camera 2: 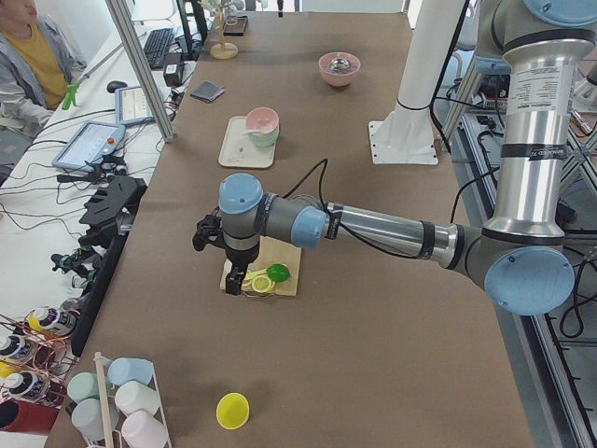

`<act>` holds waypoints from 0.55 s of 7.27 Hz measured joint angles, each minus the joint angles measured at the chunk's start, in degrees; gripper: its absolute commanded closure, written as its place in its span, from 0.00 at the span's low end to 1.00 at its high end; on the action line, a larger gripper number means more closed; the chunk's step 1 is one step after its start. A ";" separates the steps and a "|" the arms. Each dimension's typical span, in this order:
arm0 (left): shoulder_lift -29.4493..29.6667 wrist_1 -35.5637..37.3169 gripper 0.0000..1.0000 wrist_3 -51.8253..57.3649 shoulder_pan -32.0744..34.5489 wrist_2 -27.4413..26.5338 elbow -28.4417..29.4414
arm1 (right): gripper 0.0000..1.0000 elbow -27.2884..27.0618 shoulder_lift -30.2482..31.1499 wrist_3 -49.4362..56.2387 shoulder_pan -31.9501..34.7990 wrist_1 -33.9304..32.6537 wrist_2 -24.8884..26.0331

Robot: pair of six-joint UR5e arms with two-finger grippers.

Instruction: Stack pink bowl on green and place spoon

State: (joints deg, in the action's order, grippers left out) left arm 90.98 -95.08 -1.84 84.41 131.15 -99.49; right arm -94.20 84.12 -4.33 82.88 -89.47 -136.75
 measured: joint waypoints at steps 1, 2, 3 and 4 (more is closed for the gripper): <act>0.04 0.02 0.02 0.00 -0.07 0.06 -0.15 | 0.00 -0.10 -0.01 -0.18 0.00 0.00 -0.02; 0.04 0.00 0.02 0.00 -0.09 0.11 -0.33 | 0.00 -0.29 0.00 -0.34 -0.01 0.00 -0.08; 0.02 -0.01 0.02 0.00 -0.11 0.14 -0.50 | 0.00 -0.50 0.07 -0.46 -0.05 0.00 -0.16; 0.00 -0.02 0.02 0.00 -0.12 0.17 -0.59 | 0.00 -0.68 0.14 -0.54 -0.08 0.00 -0.22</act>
State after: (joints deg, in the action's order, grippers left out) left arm 90.98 -95.10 -1.85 84.29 131.32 -100.08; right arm -94.88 84.27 -4.87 82.80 -89.47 -136.97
